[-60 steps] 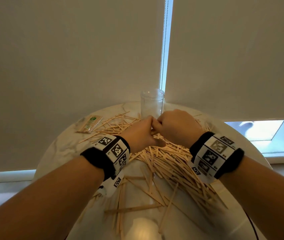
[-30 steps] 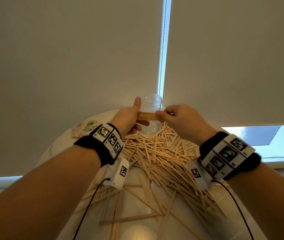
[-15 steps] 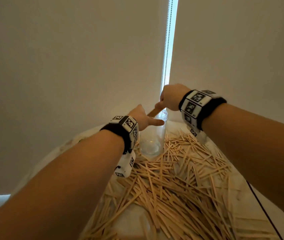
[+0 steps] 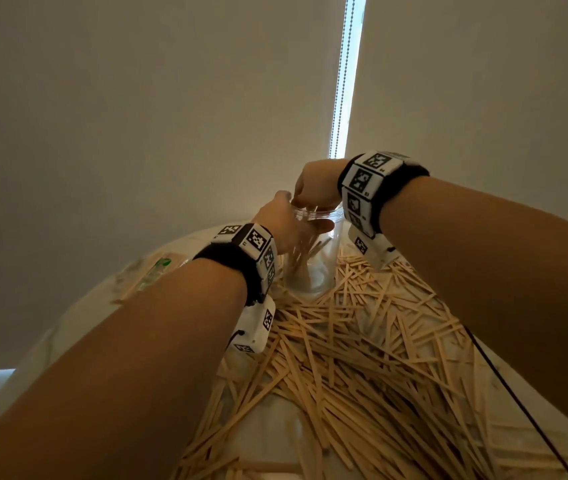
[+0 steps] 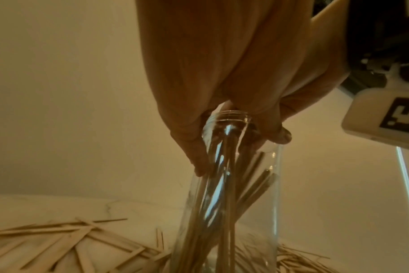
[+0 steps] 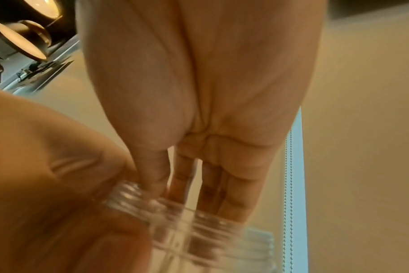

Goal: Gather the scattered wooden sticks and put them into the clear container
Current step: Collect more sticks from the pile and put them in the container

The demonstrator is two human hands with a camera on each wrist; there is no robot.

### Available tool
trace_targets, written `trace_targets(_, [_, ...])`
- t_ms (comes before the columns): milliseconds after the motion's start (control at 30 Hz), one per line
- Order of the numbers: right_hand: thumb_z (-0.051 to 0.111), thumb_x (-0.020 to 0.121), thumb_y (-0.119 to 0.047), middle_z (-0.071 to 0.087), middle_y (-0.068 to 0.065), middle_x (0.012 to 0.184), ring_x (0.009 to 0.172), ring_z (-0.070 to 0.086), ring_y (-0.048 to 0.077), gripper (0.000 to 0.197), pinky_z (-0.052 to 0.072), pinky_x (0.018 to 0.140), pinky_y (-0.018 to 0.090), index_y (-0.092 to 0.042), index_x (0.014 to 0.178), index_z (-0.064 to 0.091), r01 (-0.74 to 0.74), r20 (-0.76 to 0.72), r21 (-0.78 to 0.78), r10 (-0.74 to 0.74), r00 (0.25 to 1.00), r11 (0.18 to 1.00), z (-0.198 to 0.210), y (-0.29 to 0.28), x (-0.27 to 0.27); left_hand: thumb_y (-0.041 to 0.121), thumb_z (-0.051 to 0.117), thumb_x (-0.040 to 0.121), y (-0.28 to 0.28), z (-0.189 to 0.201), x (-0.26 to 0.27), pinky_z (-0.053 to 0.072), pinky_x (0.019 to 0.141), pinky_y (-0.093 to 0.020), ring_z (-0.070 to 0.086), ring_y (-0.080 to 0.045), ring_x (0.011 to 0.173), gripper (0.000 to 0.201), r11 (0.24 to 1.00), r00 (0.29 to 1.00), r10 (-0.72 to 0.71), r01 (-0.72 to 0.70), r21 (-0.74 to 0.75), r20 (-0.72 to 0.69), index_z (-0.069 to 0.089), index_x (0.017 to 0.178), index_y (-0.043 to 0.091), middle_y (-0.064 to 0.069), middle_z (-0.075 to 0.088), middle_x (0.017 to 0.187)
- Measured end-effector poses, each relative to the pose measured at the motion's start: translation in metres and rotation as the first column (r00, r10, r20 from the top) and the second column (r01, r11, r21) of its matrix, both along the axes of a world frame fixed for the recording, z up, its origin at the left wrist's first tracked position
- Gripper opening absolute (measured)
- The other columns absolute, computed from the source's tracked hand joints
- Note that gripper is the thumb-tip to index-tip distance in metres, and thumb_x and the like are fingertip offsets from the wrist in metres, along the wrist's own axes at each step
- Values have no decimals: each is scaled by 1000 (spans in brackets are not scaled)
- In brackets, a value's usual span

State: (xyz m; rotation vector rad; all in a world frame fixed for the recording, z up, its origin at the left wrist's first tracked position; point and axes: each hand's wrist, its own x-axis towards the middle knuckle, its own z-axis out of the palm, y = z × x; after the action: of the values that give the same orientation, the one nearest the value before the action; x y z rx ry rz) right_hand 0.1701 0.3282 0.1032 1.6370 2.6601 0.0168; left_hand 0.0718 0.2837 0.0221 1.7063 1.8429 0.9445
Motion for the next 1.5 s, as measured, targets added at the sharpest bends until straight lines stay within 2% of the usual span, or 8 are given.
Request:
trace_targets(167, [54, 100, -30, 70, 8, 113, 104, 66, 25, 33, 54, 90, 34, -7, 116, 71, 9, -134, 188, 16, 991, 982, 15, -36, 28, 66, 80, 68, -11, 13, 3, 48, 84, -35, 59, -24, 112, 100, 999, 994, 21, -23, -25, -106, 42, 142, 10, -5, 59, 131])
trace_targets(367, [58, 98, -32, 71, -2, 94, 86, 67, 15, 24, 48, 74, 26, -14, 103, 73, 5, -406, 108, 39, 913, 994, -1, -120, 68, 65, 70, 79, -81, 23, -15, 43, 77, -26, 57, -17, 88, 86, 989, 926, -3, -54, -140, -376, 53, 135, 1, -6, 65, 111])
trace_targets(533, [57, 96, -51, 69, 1, 84, 78, 64, 16, 42, 52, 72, 29, -12, 96, 73, -82, -105, -184, 63, 992, 979, -65, -205, 77, 64, 70, 81, -165, 2, -56, 56, 79, -32, 71, -22, 88, 56, 923, 859, -146, -62, -381, -492, 76, 101, 12, -4, 76, 91])
trace_targets(767, [54, 72, -87, 58, 0, 70, 65, 54, 16, 74, 49, 64, 29, -13, 67, 55, 17, 295, -287, 71, 953, 958, -111, -250, 75, 91, 43, 73, -266, -21, -40, 44, 66, -30, 56, -19, 70, 89, 762, 604, -384, -219, -609, -698, 65, 94, 7, -4, 63, 80])
trace_targets(867, [61, 72, -82, 60, 0, 74, 75, 58, 19, 69, 52, 69, 30, -13, 71, 57, 34, 265, -305, 51, 963, 952, -112, -250, 71, 85, 47, 78, -271, -36, -26, 46, 69, -30, 58, -23, 87, 90, 808, 622, -328, -206, -552, -711, 61, 113, 4, -8, 66, 105])
trace_targets(1100, [72, 86, -45, 67, 5, 103, 94, 60, 21, 48, 55, 82, 31, -6, 114, 70, 69, 132, -303, -30, 991, 951, -109, -244, 72, 41, 53, 102, -255, -48, -2, 48, 77, -31, 65, -26, 105, 41, 909, 731, -168, -145, -392, -661, 60, 119, 4, -11, 66, 115])
trace_targets(1300, [68, 91, -38, 61, 5, 102, 98, 60, 23, 44, 51, 79, 29, -5, 120, 65, 86, 135, -297, -47, 990, 951, -112, -242, 69, 27, 63, 97, -238, -48, 9, 46, 68, -29, 65, -28, 92, 21, 911, 814, -100, -158, -382, -573, 57, 92, 8, -10, 63, 92])
trace_targets(1500, [65, 93, -33, 58, 4, 98, 95, 59, 23, 37, 52, 81, 30, -7, 119, 65, 91, 129, -279, -57, 990, 956, -119, -238, 69, 19, 57, 100, -229, -48, 18, 52, 86, -32, 65, -28, 110, 23, 896, 811, -95, -183, -405, -577, 63, 114, 2, -14, 65, 107])
